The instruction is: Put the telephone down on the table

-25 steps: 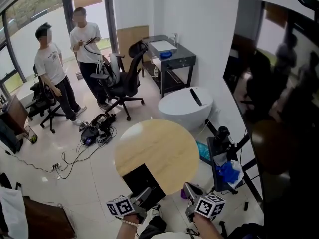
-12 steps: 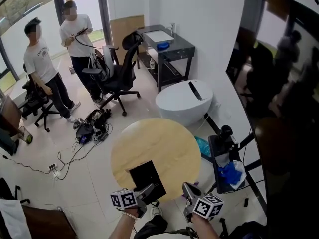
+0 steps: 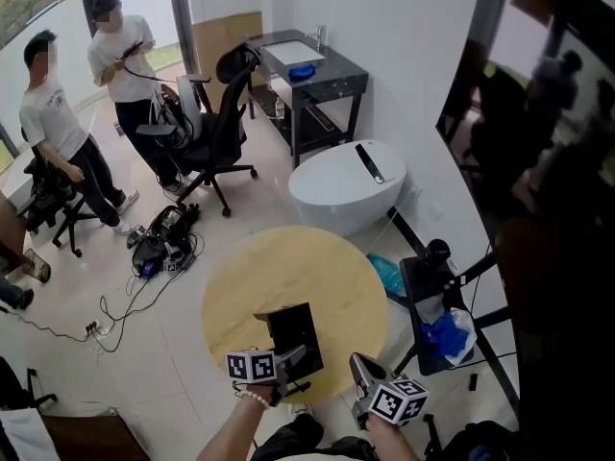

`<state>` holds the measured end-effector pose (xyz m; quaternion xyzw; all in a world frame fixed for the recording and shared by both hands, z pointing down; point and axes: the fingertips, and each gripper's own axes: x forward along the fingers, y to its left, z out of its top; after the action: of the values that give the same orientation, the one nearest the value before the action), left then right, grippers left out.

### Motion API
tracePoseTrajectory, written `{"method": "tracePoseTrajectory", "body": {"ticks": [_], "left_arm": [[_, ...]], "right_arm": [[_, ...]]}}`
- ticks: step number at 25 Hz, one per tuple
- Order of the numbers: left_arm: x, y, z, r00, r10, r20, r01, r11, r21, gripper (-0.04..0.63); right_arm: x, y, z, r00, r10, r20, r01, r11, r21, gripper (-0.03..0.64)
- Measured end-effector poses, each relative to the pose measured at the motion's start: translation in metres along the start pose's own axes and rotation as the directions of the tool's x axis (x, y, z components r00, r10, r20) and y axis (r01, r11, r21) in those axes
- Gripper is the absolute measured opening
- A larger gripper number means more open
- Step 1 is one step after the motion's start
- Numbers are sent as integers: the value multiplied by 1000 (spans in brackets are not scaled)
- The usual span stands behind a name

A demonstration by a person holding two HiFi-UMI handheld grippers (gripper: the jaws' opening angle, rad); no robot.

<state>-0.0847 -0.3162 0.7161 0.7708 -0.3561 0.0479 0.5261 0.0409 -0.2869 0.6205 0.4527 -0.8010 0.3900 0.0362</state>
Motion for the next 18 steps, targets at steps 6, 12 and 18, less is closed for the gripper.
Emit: {"method": "tracePoseTrajectory", "body": {"ticks": [6, 12, 18], "left_arm": [[34, 9, 1, 994, -35, -99, 38, 999, 25, 166], [65, 16, -2, 976, -125, -176, 126, 992, -4, 166], [80, 19, 0, 966, -187, -181, 188, 982, -14, 166]], "right_arm": [[13, -9, 7, 999, -31, 24, 31, 999, 23, 2], [13, -21, 8, 997, -68, 38, 66, 997, 51, 2], [8, -31, 8, 994, -98, 42, 95, 994, 60, 2]]}}
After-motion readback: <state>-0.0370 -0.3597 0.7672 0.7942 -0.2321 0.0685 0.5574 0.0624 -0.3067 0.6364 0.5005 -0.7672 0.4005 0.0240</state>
